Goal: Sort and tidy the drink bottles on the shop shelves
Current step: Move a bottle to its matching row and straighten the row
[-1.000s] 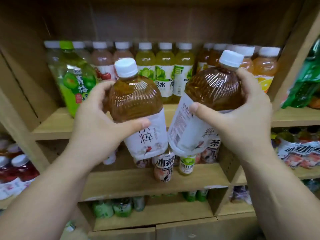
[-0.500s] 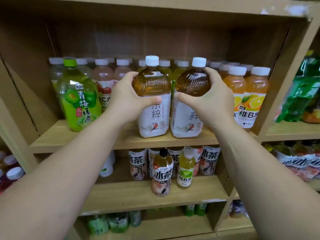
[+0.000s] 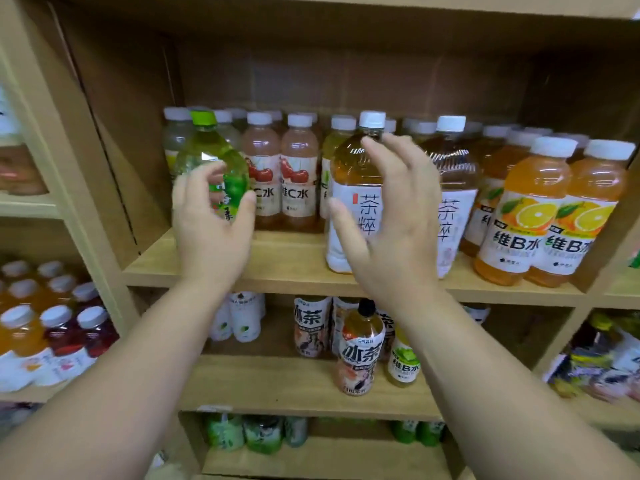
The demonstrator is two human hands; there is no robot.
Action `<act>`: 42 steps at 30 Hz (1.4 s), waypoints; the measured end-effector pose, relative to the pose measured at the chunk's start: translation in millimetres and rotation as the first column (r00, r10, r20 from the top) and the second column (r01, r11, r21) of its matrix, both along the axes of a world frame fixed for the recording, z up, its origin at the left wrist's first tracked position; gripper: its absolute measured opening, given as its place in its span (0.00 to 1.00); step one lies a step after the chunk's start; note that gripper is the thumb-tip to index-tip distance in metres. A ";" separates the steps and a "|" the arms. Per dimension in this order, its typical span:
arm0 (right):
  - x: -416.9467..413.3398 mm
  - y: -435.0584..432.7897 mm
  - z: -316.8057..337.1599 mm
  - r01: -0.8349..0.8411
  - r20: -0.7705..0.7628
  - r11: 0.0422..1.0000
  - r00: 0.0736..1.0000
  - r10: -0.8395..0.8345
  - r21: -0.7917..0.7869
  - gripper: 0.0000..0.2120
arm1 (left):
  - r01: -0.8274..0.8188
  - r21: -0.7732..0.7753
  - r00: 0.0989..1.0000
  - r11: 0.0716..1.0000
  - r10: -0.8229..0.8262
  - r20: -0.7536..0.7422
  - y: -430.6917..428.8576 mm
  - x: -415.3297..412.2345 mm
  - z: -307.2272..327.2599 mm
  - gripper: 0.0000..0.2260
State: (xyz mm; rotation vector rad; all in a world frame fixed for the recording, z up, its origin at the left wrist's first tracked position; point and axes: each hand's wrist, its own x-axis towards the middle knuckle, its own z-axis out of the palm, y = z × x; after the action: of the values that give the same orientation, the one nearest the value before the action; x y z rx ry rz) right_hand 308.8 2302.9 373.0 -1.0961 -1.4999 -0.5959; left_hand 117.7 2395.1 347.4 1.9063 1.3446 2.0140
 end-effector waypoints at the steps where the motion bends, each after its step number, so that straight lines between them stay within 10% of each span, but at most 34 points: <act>1: -16.3 8.9 -2.8 -0.138 -0.007 0.989 0.990 0.138 -0.061 0.25 | -0.094 0.007 0.995 0.995 0.094 0.039 8.4 -15.2 -5.0 0.21; 6: -77.1 69.6 -7.5 -0.468 -0.395 0.672 0.877 0.273 -0.575 0.26 | -0.028 -0.440 0.998 0.898 0.047 0.032 50.1 -53.5 -17.7 0.39; 12: -94.7 117.1 -14.4 -0.636 -0.629 0.419 0.757 0.175 -0.648 0.22 | 0.125 -0.495 0.992 0.860 -0.106 0.066 66.7 -63.4 -12.7 0.34; 19: -85.9 78.8 -11.6 -0.674 -0.623 0.488 0.725 0.294 -0.554 0.27 | 0.309 -0.460 0.951 0.832 -0.279 0.134 5.3 -72.6 -14.7 0.29; 29: -22.2 -36.3 -38.7 -0.715 -0.553 0.294 0.685 0.474 -0.634 0.43 | 0.491 -0.505 0.834 0.710 -0.551 0.037 -96.1 -71.3 -59.3 0.37; 42: 52.4 -95.5 -298.4 -0.632 -0.628 0.087 0.775 0.064 -0.770 0.45 | 0.468 -0.844 0.803 0.263 -0.526 0.281 -154.8 16.2 -299.3 0.40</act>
State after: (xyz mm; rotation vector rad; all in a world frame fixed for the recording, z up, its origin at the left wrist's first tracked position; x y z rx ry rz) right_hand 361.2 2207.4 74.6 -1.5292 -1.5722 1.2334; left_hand 133.9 2240.3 48.1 1.4995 1.1745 0.6315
